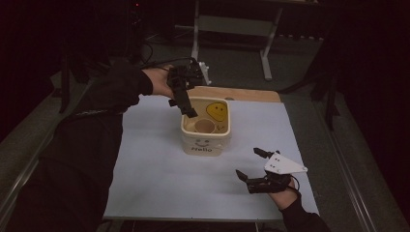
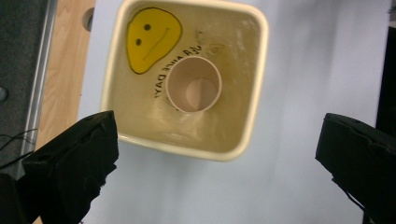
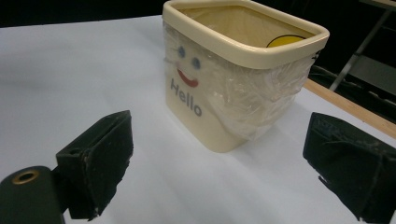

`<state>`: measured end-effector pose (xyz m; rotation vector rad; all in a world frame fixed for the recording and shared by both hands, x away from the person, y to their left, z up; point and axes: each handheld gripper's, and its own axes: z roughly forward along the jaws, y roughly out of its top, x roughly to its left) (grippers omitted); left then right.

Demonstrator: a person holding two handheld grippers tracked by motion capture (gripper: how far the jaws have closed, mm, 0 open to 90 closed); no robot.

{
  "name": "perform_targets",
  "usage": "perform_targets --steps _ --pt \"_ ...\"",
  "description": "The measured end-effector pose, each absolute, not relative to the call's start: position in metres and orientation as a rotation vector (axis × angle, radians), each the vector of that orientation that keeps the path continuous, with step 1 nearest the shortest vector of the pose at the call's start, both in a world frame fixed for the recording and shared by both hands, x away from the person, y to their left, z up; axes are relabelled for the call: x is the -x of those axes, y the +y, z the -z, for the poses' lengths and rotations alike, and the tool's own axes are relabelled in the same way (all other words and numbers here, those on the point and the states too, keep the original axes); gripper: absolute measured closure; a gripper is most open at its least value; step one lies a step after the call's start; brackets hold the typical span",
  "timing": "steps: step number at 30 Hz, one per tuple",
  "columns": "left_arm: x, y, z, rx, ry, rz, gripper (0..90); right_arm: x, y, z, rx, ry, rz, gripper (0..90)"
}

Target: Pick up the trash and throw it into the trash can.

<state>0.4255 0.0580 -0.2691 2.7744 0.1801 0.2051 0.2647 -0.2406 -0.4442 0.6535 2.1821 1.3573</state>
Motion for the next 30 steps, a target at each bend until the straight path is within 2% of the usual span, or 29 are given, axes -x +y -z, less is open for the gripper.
perform_targets --steps 21,30 --pt "-0.388 0.111 0.289 -2.656 0.266 -0.179 0.4 -0.266 -0.24 0.445 -0.659 2.191 -1.355 8.3" --pt "-0.372 0.134 0.314 -2.621 0.296 -0.137 0.4 -0.265 -0.239 0.445 -0.658 2.189 -1.352 8.3"
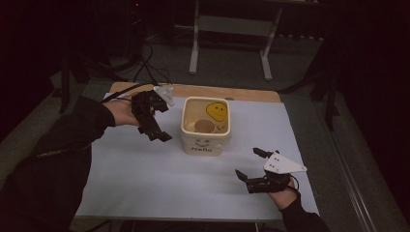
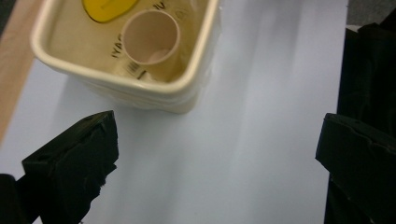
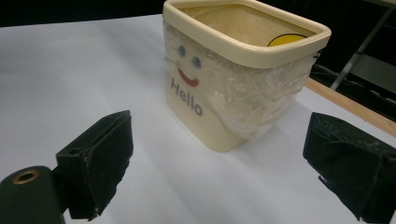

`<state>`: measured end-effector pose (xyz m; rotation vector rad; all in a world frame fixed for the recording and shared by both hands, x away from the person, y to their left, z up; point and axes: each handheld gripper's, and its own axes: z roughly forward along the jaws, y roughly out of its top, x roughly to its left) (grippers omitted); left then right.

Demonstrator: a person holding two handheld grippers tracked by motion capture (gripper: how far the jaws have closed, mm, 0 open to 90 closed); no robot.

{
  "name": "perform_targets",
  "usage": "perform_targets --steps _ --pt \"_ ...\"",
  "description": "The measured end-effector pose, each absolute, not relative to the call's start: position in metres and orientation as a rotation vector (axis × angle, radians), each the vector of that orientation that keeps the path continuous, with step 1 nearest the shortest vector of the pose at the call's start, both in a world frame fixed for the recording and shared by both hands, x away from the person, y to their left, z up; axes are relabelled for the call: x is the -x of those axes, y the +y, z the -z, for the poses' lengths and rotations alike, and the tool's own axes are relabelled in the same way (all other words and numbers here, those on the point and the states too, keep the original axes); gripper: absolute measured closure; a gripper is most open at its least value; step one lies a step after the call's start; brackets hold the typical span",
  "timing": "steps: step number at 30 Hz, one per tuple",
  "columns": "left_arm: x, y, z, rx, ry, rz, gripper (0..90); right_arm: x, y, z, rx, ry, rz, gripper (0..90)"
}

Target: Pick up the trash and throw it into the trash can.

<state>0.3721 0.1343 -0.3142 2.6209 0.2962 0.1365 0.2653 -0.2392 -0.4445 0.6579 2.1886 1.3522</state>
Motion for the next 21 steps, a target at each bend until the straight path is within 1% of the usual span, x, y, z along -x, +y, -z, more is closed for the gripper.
perform_targets --steps 10,17,21 --pt "-0.355 0.154 0.341 -2.556 0.333 -0.113 0.4 -0.265 -0.239 0.444 -0.655 2.19 -1.349 8.3" --pt "-0.34 0.161 0.359 -2.494 0.36 -0.093 0.4 -0.265 -0.239 0.444 -0.651 2.189 -1.349 8.3" --pt "-0.333 0.163 0.375 -2.494 0.364 -0.087 0.4 -0.265 -0.239 0.444 -0.651 2.189 -1.347 8.3"
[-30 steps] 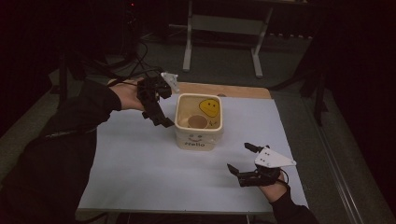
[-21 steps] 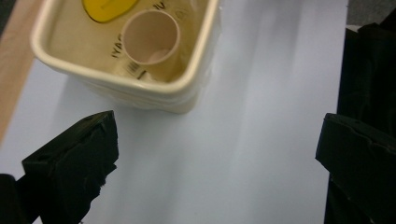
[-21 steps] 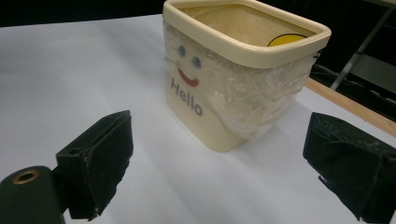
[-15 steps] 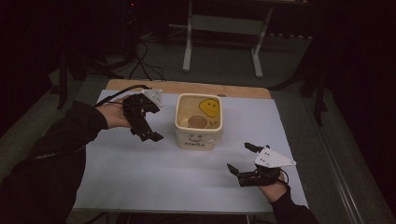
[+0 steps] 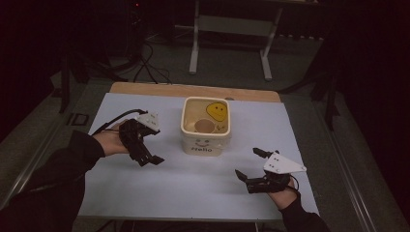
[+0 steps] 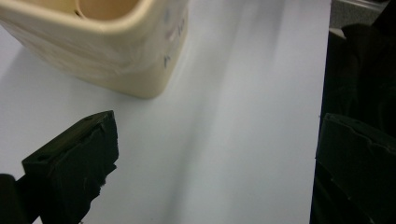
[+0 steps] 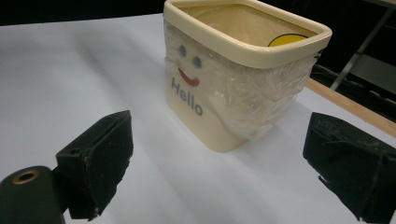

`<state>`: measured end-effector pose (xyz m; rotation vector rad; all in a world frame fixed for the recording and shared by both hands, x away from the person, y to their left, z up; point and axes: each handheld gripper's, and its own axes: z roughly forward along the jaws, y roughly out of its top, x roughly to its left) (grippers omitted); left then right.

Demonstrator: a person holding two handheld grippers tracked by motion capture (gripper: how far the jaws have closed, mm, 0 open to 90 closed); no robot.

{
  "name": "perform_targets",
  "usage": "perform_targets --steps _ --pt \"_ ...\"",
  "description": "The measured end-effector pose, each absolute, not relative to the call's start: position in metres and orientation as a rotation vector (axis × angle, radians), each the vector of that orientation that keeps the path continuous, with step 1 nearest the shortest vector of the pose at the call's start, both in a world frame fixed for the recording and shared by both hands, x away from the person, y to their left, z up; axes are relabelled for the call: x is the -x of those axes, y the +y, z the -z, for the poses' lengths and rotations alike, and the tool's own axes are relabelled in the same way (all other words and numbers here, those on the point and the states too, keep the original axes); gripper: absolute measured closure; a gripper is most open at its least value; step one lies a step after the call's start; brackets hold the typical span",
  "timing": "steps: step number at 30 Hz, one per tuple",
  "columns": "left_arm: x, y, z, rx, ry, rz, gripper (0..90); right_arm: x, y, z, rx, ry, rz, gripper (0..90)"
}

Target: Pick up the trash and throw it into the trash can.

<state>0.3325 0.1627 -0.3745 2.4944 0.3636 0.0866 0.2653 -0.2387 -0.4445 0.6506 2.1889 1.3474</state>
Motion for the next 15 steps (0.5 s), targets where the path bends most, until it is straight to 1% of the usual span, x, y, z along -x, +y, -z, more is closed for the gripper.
perform_targets --steps 9,15 --pt "-0.318 0.169 0.405 -2.434 0.385 -0.047 0.4 -0.266 -0.239 0.445 -0.651 2.193 -1.348 8.3" --pt "-0.305 0.172 0.425 -2.406 0.415 -0.058 0.4 -0.266 -0.239 0.445 -0.65 2.194 -1.344 8.3"
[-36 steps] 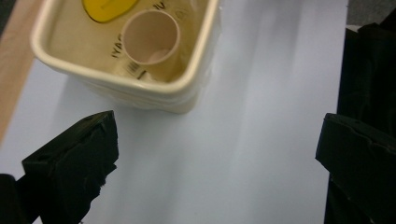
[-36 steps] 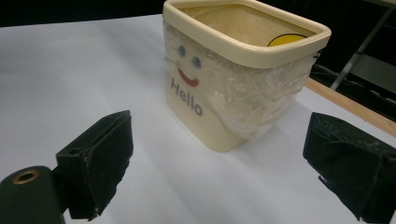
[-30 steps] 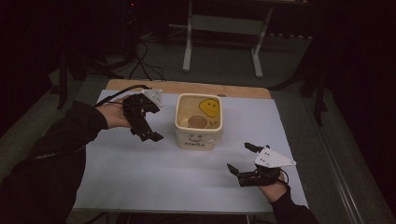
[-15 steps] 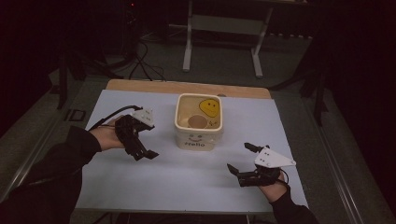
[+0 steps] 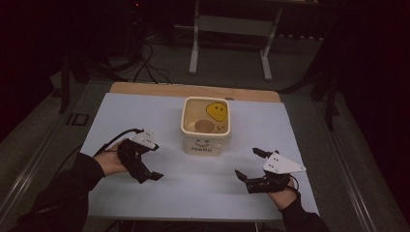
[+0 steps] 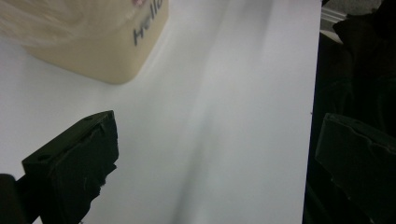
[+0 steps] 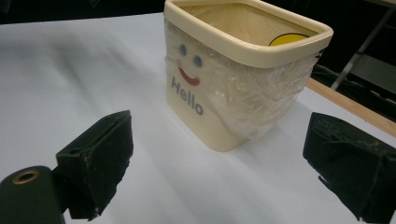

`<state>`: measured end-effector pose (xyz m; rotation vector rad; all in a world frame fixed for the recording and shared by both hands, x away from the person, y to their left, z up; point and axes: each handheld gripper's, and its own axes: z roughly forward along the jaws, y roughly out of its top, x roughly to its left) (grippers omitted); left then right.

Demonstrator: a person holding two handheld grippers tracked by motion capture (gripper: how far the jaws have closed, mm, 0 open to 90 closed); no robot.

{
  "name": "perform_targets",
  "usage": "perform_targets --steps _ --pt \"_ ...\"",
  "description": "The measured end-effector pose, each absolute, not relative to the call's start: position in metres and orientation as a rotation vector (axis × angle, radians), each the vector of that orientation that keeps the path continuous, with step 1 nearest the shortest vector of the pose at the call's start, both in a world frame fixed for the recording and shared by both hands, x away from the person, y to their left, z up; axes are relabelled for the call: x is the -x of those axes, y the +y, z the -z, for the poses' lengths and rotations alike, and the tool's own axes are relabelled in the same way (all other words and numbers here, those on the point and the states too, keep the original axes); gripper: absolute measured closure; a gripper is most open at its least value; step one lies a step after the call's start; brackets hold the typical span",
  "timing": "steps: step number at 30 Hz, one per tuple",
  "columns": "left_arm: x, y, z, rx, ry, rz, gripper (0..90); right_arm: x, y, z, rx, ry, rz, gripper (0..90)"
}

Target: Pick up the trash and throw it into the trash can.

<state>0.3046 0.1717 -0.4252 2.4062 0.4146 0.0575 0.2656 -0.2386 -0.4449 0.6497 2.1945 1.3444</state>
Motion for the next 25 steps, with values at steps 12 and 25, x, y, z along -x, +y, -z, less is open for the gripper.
perform_targets --steps 12,25 --pt "-0.293 0.183 0.457 -2.321 0.498 -0.055 0.4 -0.266 -0.238 0.446 -0.651 2.197 -1.337 8.3" --pt "-0.29 0.182 0.477 -2.298 0.507 -0.009 0.5 -0.266 -0.239 0.446 -0.644 2.195 -1.332 8.3"
